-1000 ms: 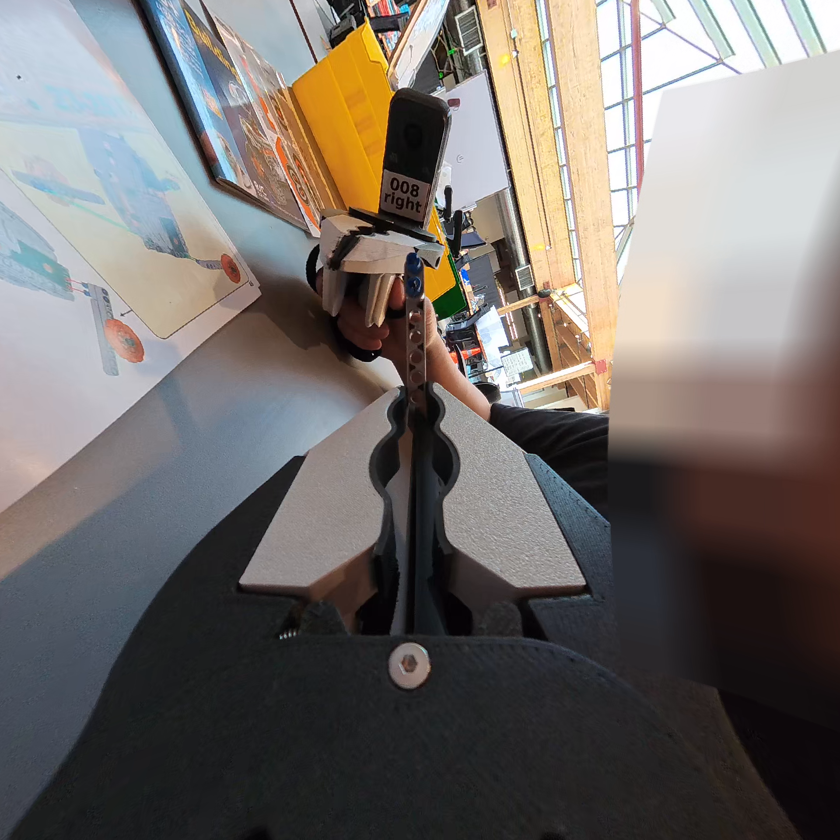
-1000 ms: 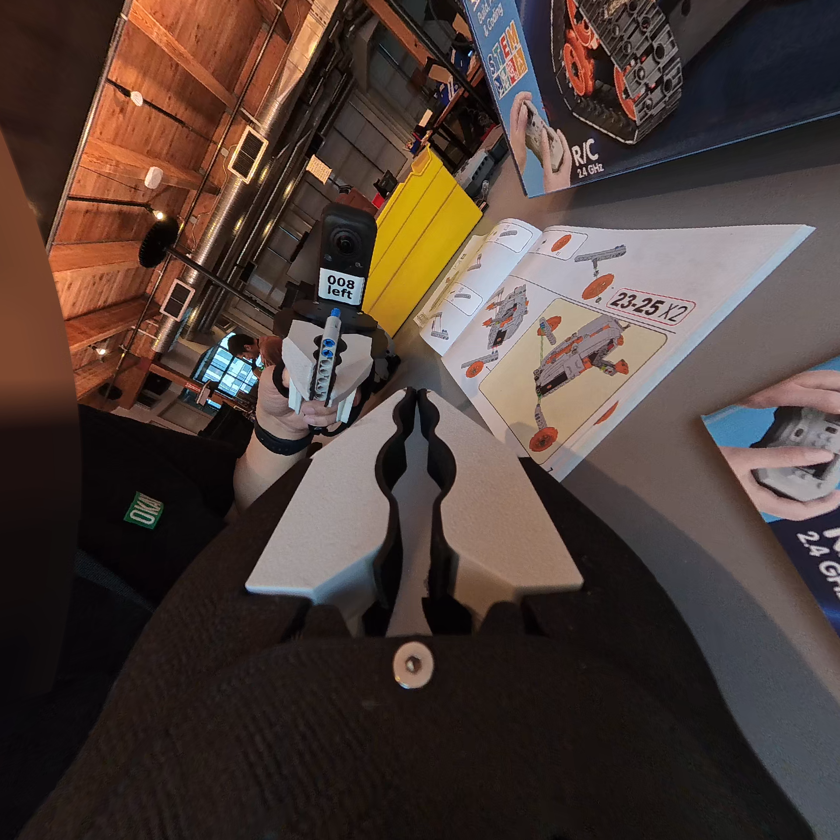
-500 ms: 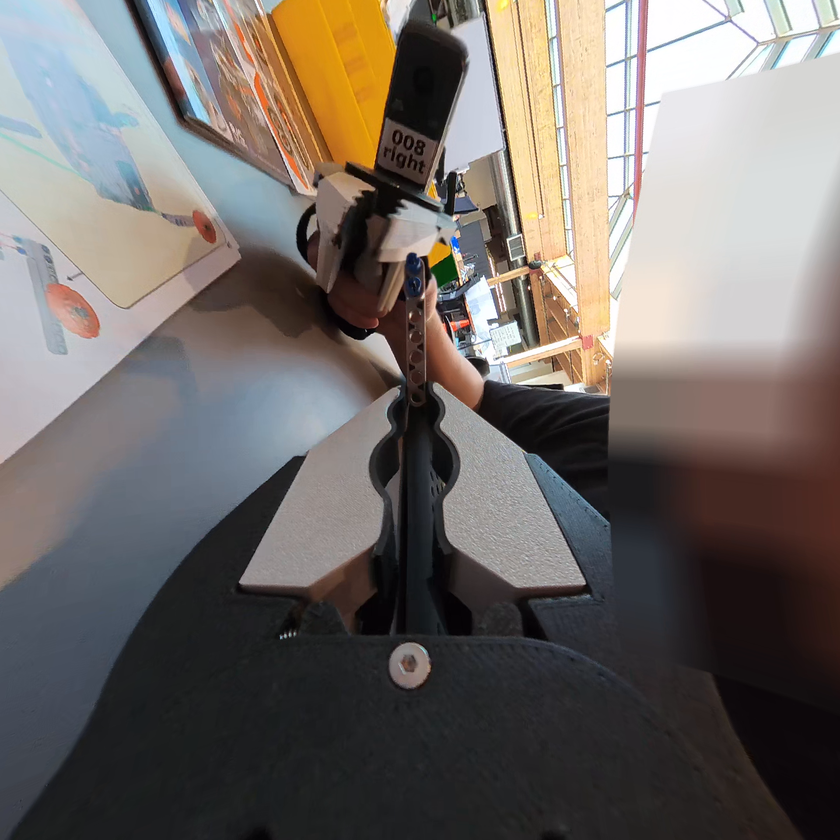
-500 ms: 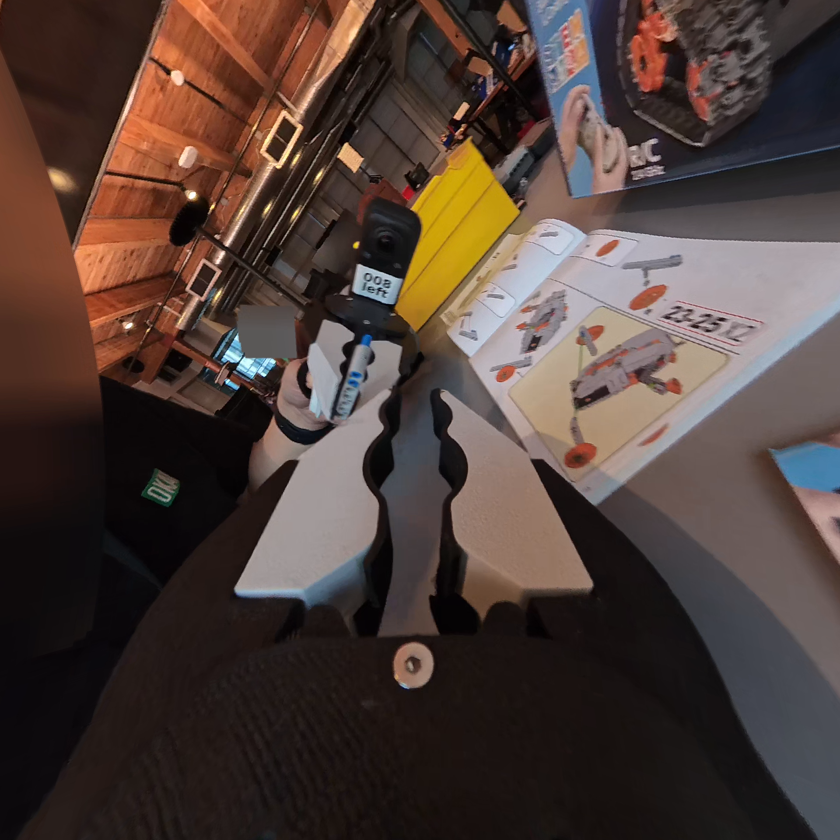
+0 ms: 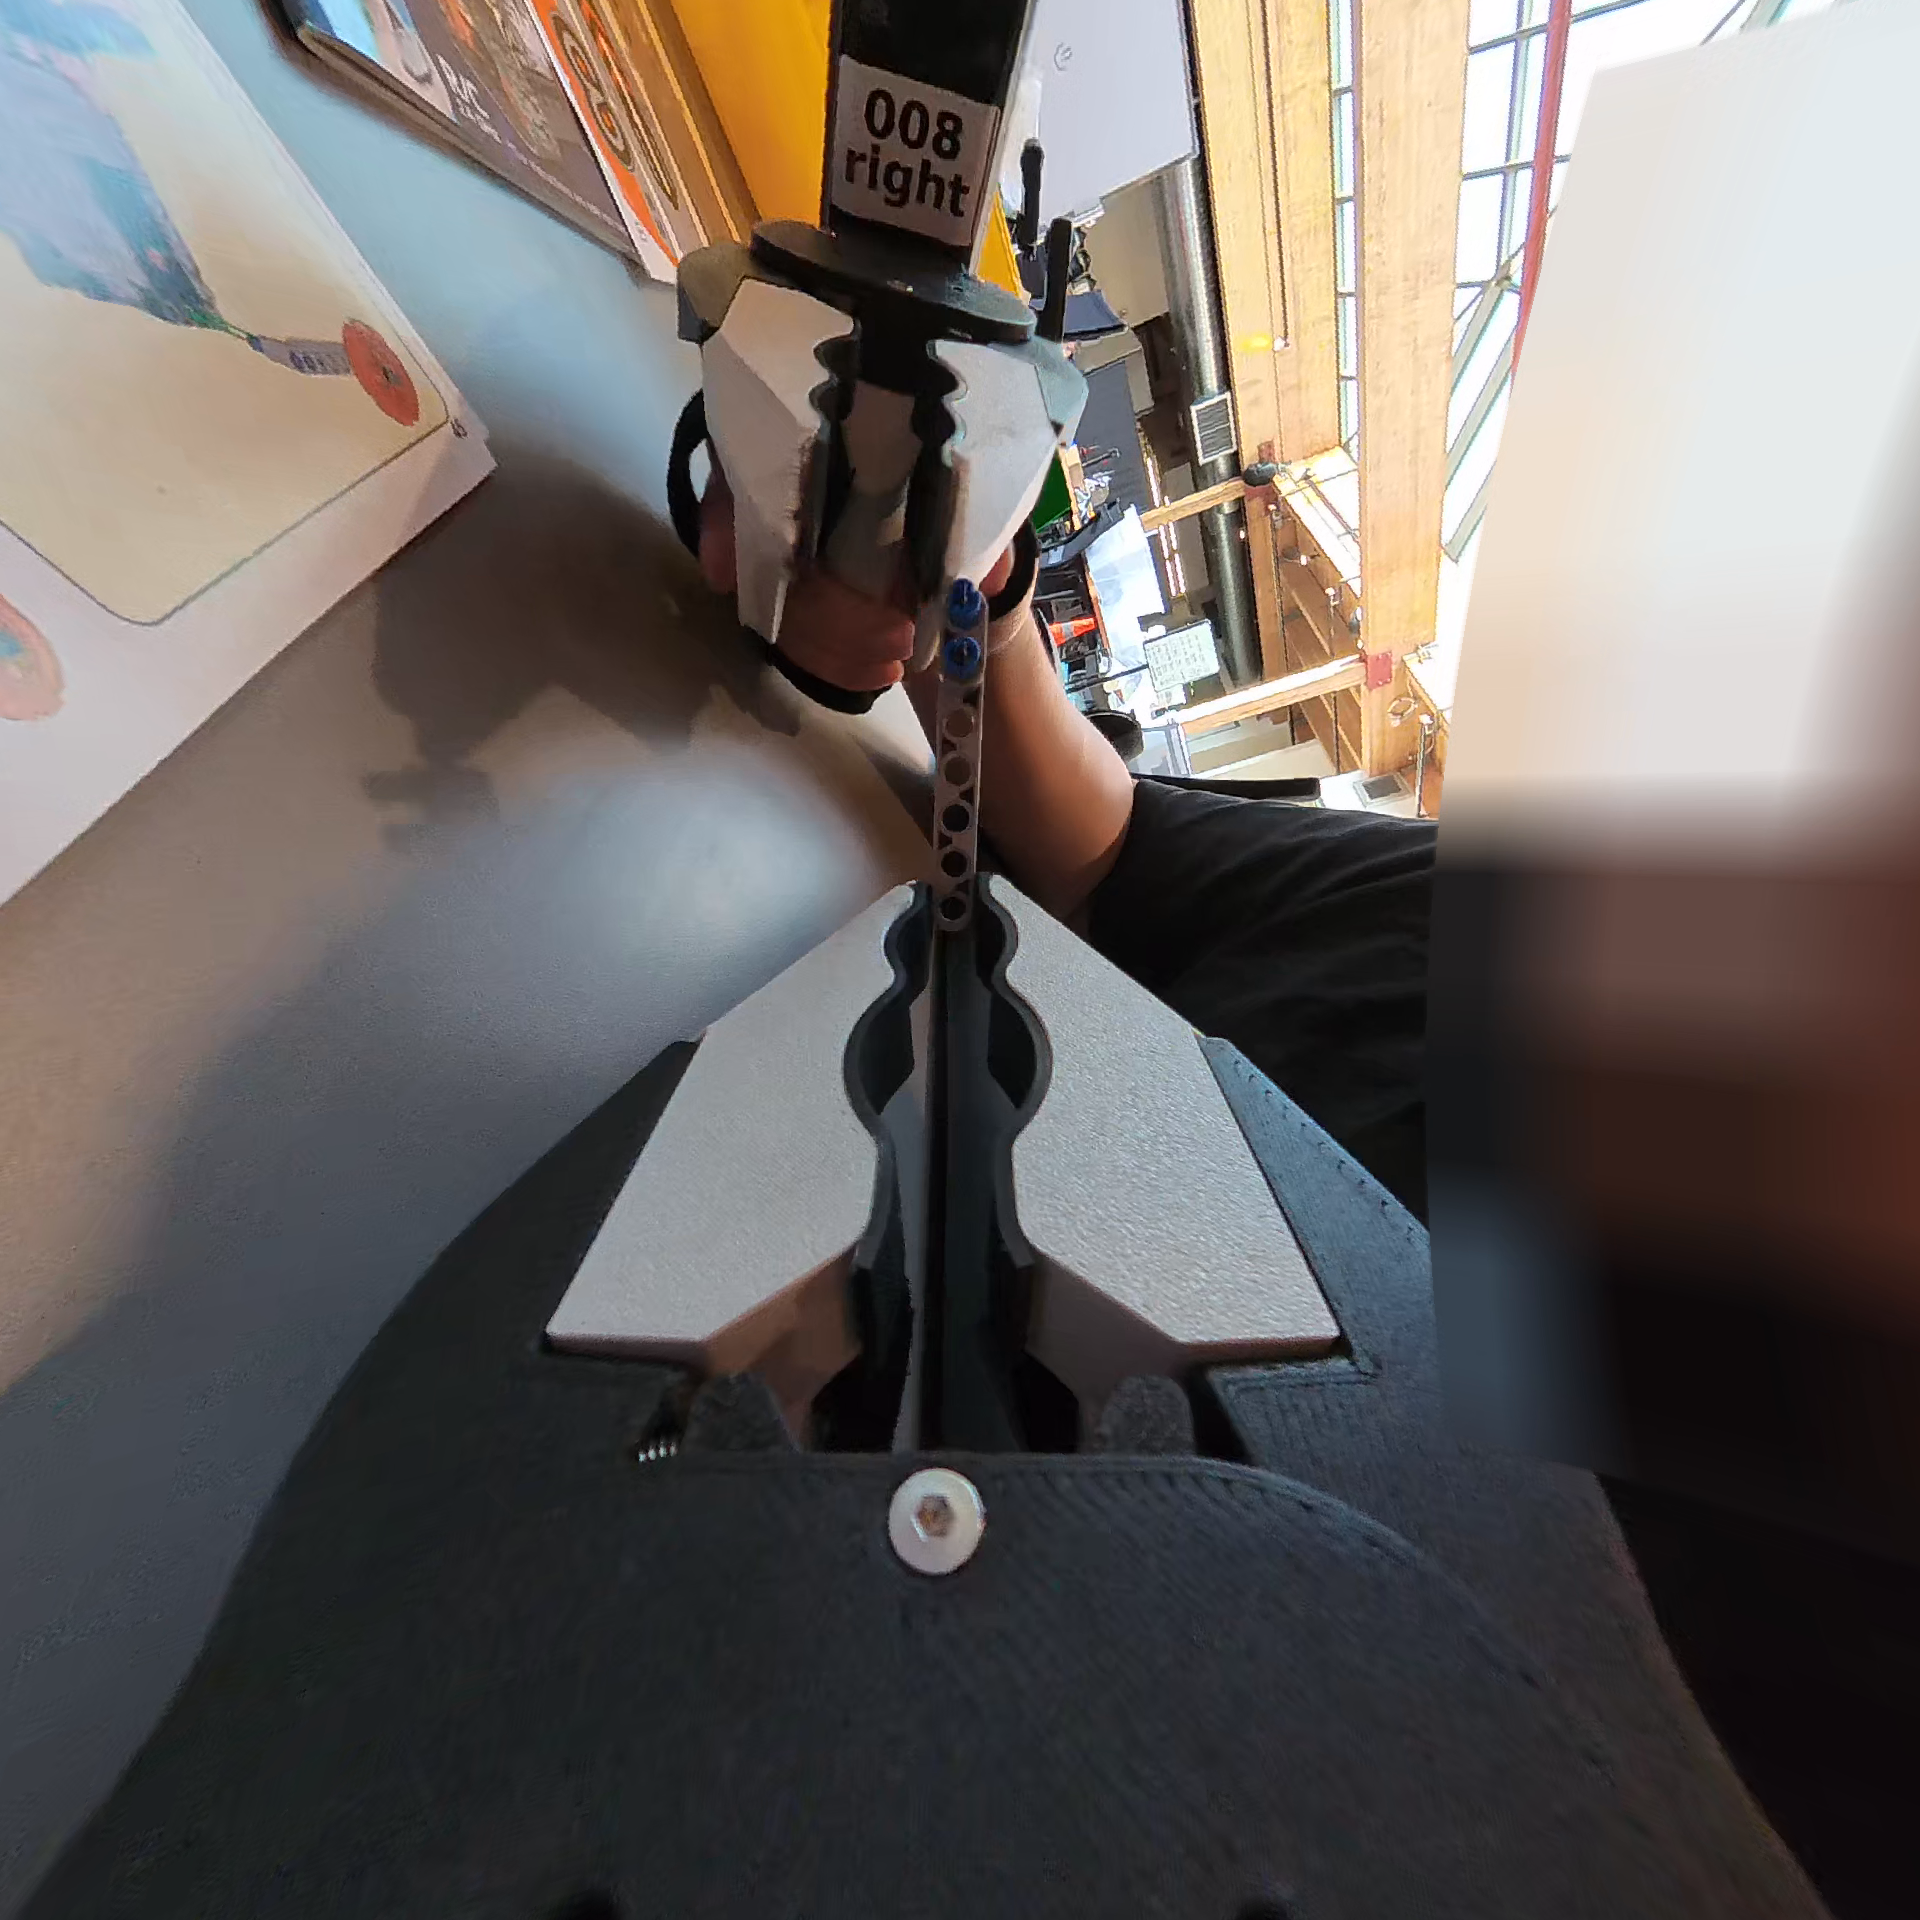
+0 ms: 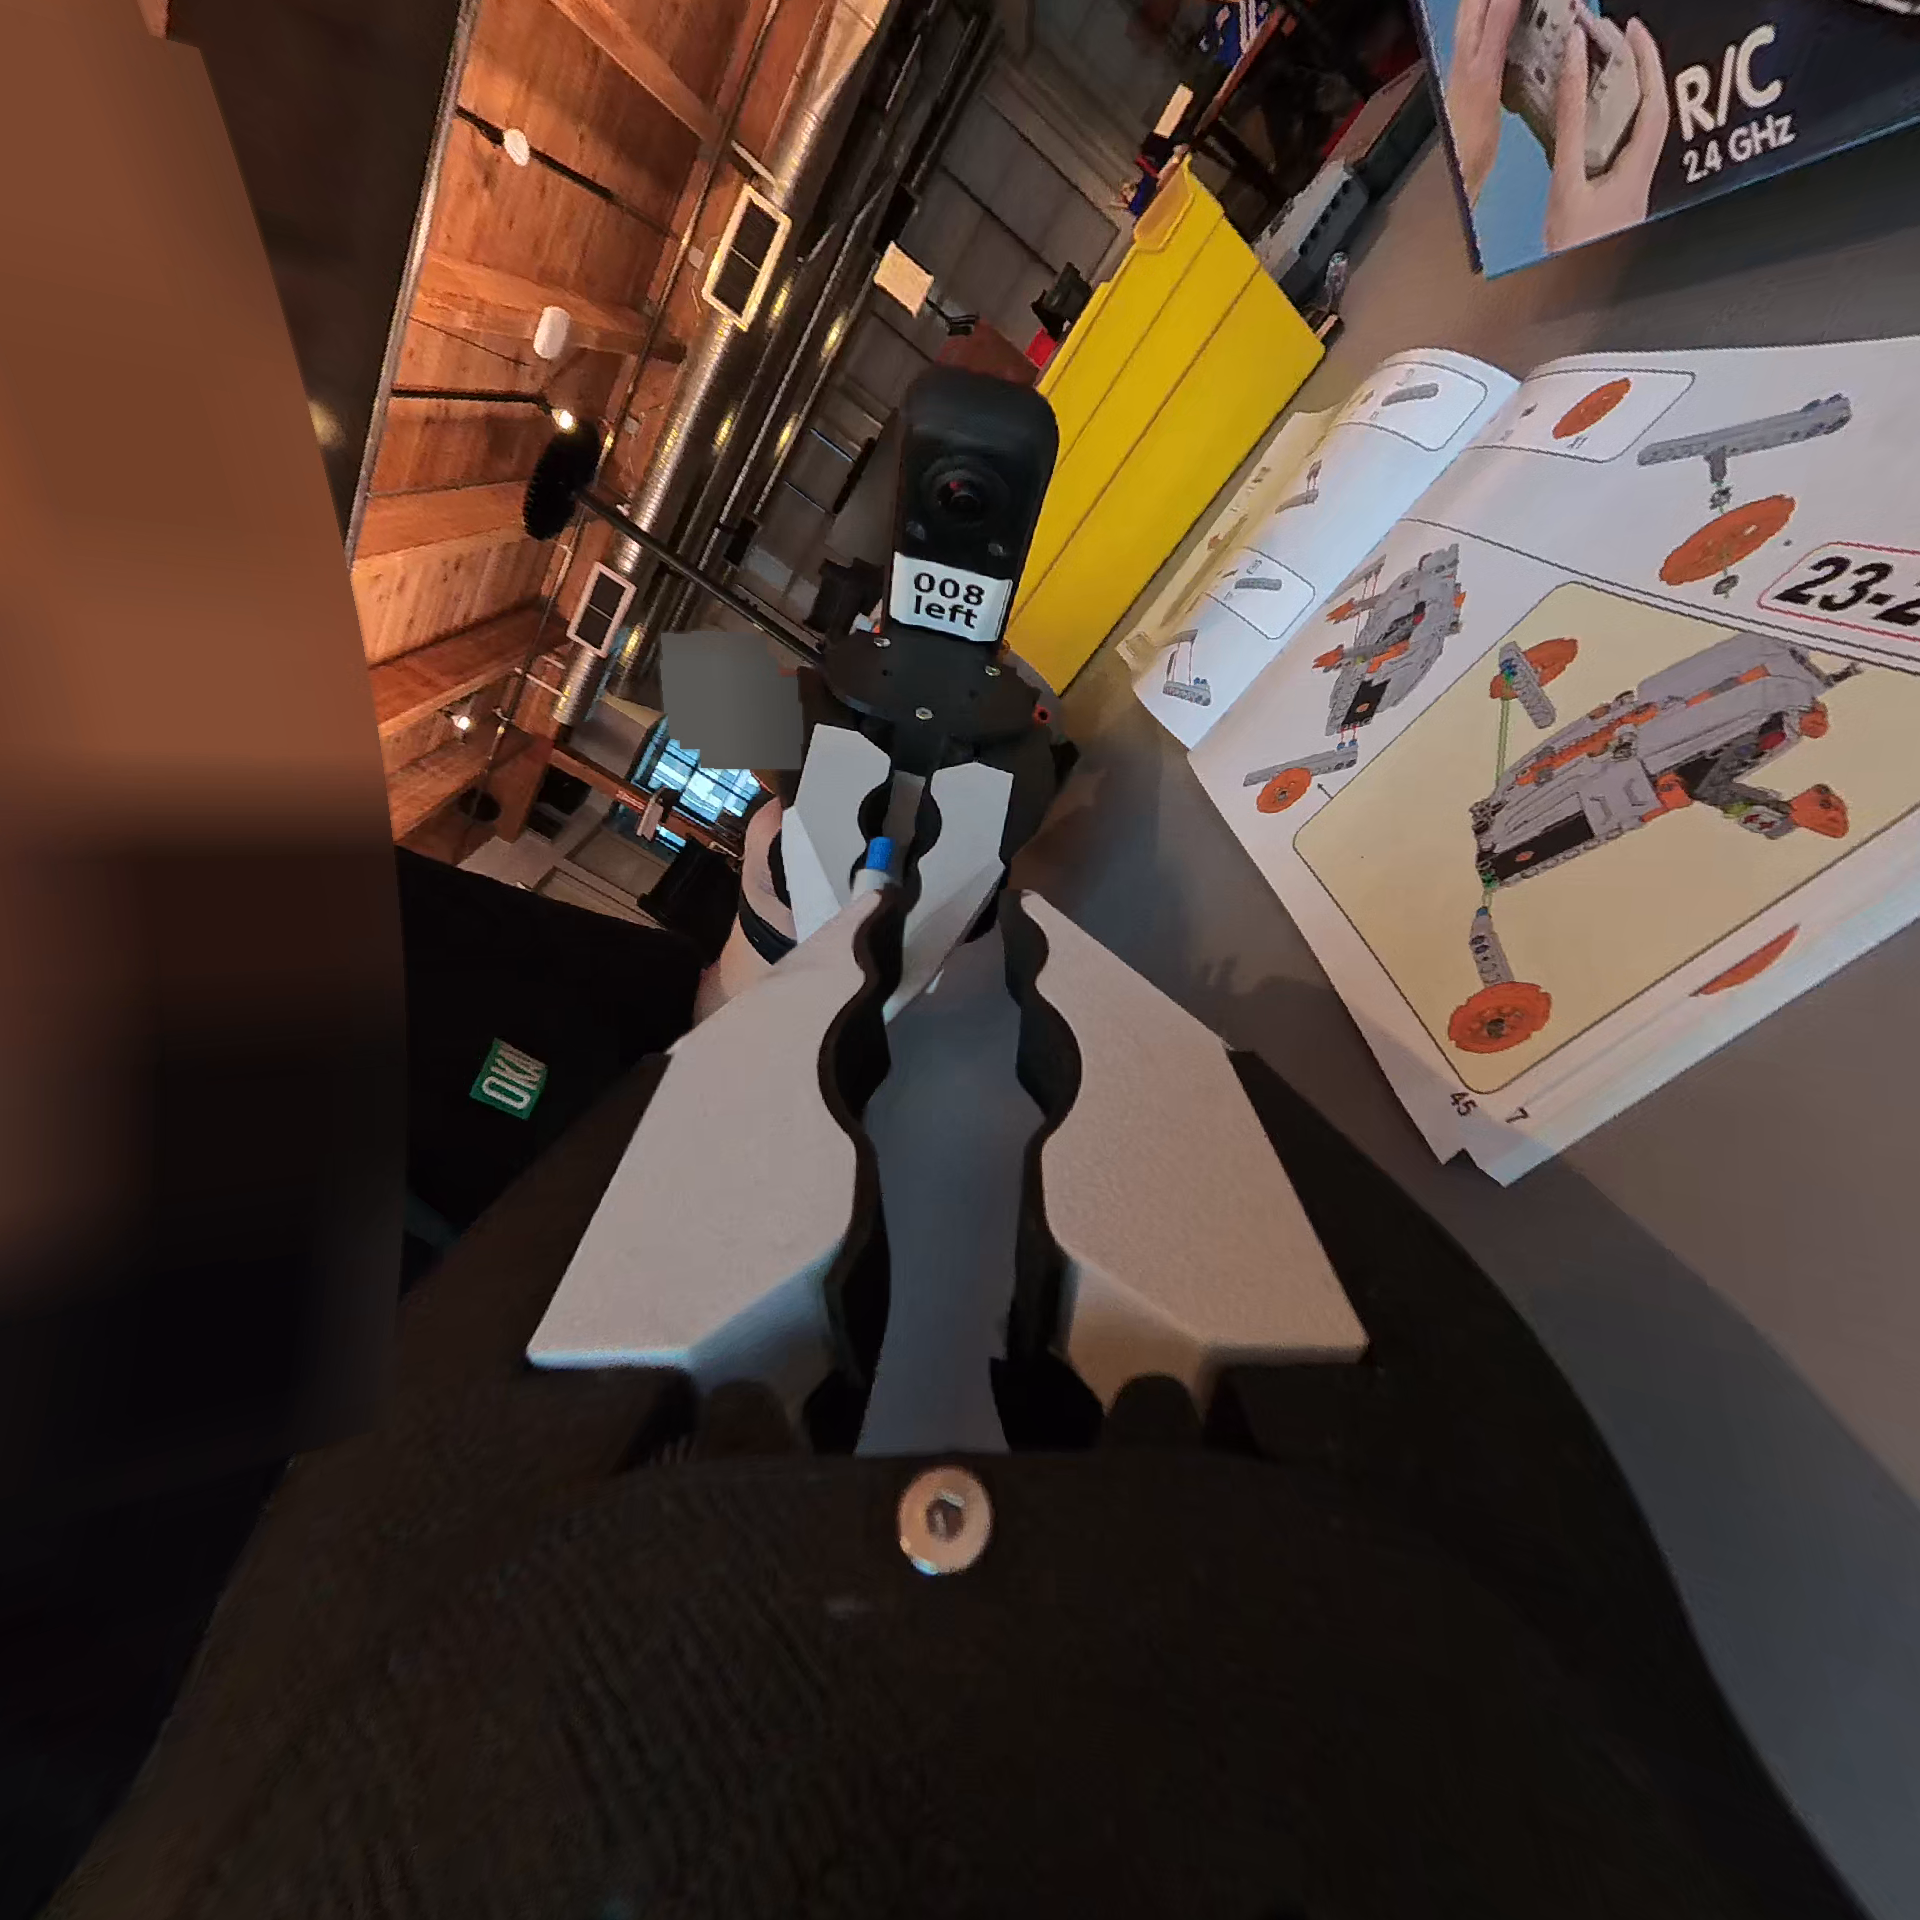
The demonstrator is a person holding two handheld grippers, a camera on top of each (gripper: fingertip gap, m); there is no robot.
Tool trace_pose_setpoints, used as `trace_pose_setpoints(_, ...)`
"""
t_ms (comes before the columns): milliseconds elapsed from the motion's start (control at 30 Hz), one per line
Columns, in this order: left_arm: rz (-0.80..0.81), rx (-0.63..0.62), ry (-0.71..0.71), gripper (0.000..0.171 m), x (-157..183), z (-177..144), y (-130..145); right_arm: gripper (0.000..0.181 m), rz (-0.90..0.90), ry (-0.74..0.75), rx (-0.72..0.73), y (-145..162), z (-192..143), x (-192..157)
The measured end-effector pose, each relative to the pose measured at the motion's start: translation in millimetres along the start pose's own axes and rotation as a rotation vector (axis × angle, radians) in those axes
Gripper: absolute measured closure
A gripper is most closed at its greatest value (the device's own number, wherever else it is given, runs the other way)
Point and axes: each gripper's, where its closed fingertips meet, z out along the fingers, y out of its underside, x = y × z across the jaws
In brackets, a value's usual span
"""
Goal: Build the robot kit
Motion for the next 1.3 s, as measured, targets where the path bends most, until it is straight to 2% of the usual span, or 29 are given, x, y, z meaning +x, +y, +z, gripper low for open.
trace_pose_setpoints(133,0.002,0.002,-0.023,0.166,-3.7,-1.5,-0.4,0.159,0.080,-0.060,0.035,-5.1,-2.2,-5.3)
trace_pose_setpoints(233,-0.004,0.001,-0.019,0.166,-3.6,-1.0,-0.1,0.155,0.095,-0.060,-0.060,10.9,4.6,-5.0)
trace_pose_setpoints(300,0.001,-0.011,-0.022,0.165,-4.2,0.5,1.7,0.166,0.090,-0.110,-0.098,16.4,7.9,-14.8)
trace_pose_setpoints(367,0.011,0.021,0.006,0.166,0.3,0.8,-3.6,0.176,0.100,-0.097,-0.059,8.4,6.8,-16.9)
trace_pose_setpoints(467,0.023,0.063,0.002,0.155,0.0,-4.0,-11.6,0.176,0.232,-0.061,0.094,-15.9,-8.5,-9.3)
trace_pose_setpoints(700,0.058,0.056,-0.055,0.161,-7.3,-4.4,-11.5,0.176,0.437,-0.008,0.339,-43.7,-43.1,17.8)
trace_pose_setpoints(867,0.071,0.016,-0.139,0.165,-20.9,-3.9,-6.3,0.177,0.458,0.036,0.360,-43.2,-47.0,27.0)
trace_pose_setpoints(1167,0.067,0.013,-0.135,0.168,-22.1,-3.9,-6.1,0.177,0.527,0.105,0.398,-42.4,-54.1,42.7)
trace_pose_setpoints(1300,0.069,0.032,-0.142,0.168,-22.6,-5.4,-9.1,0.177,0.561,0.081,0.406,-42.8,-54.6,42.6)
